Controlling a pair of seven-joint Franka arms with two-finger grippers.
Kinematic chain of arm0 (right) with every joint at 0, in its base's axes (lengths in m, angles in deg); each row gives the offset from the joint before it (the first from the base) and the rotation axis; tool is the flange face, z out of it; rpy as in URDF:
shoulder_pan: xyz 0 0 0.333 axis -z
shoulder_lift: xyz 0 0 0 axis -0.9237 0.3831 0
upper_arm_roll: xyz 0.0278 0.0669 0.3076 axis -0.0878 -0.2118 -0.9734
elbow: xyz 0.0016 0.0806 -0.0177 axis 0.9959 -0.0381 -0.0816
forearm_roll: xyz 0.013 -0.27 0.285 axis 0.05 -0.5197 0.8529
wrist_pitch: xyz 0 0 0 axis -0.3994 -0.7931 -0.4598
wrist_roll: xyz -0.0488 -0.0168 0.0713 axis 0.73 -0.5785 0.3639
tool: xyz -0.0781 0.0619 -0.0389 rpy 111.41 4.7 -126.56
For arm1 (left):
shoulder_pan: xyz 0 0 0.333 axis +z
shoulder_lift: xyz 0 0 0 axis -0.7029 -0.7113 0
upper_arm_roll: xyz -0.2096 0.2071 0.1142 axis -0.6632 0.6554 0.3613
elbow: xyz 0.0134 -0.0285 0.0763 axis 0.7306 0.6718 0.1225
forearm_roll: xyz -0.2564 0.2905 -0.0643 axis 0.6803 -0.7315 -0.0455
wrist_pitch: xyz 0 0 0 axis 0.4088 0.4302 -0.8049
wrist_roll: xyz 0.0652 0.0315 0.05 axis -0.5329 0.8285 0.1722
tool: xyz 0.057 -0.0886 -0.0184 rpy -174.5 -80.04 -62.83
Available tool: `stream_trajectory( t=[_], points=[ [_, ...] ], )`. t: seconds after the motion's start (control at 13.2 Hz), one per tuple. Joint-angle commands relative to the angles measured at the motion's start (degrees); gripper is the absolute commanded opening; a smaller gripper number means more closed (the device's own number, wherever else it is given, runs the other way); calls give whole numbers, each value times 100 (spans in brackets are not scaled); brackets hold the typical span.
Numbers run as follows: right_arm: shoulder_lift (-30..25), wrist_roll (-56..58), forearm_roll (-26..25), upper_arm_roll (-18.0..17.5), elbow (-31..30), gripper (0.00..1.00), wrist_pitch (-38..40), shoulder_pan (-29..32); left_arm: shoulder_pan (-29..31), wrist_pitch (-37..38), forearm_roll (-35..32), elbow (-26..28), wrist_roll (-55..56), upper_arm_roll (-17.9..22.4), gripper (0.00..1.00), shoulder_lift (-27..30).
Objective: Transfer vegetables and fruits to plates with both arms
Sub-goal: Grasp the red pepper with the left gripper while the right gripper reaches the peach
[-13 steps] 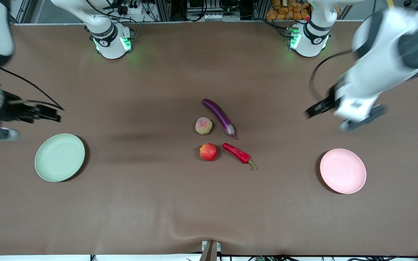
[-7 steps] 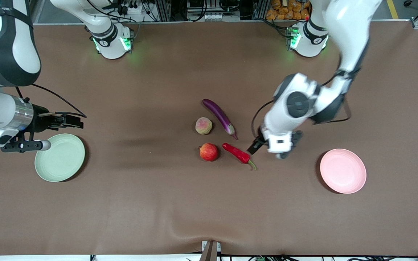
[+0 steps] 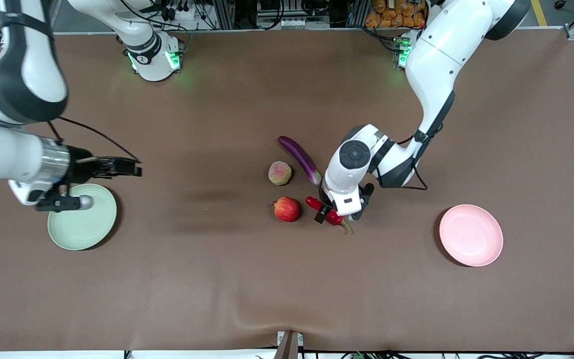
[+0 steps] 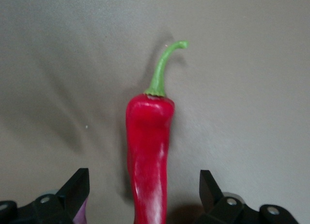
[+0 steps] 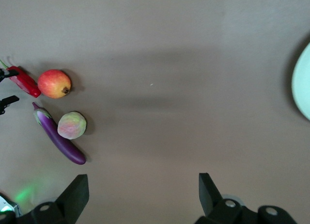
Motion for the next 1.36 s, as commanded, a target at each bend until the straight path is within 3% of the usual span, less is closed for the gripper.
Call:
stream_trajectory(
  t=[0.0, 0.08, 0.15, 0.3, 0.38, 0.61, 0.91, 1.29],
  points=[
    [-7, -617, 82, 42, -146, 100, -192, -420, -36, 37, -134, -185, 179, 5, 99, -203],
    [-7, -828, 81, 42, -173, 100, -227, -543, -45, 37, -117, -264, 179, 5, 88, -221],
    [-7, -978, 64, 42, -277, 100, -245, -657, -36, 37, -125, -290, 171, 5, 66, -204],
    [-95, -1181, 29, 51, -741, 100, -490, -947, -10, 37, -160, -291, 74, 5, 11, -221],
    [-147, -1400, 29, 51, -1005, 100, -726, -1105, 7, 37, -213, -291, 30, 5, 0, -213],
    [-218, -2260, 20, 51, -1543, 100, -1596, -1641, 200, 55, -231, -299, -610, 23, 0, -108],
    [-130, -3396, -6, 51, -1860, 100, -2405, -2354, 1323, 169, -363, -317, -2479, 76, 0, 252],
    [746, -4914, -207, 59, -1747, 100, -3793, -3285, 2800, 943, -275, -739, -5405, 41, 0, 306]
  ],
)
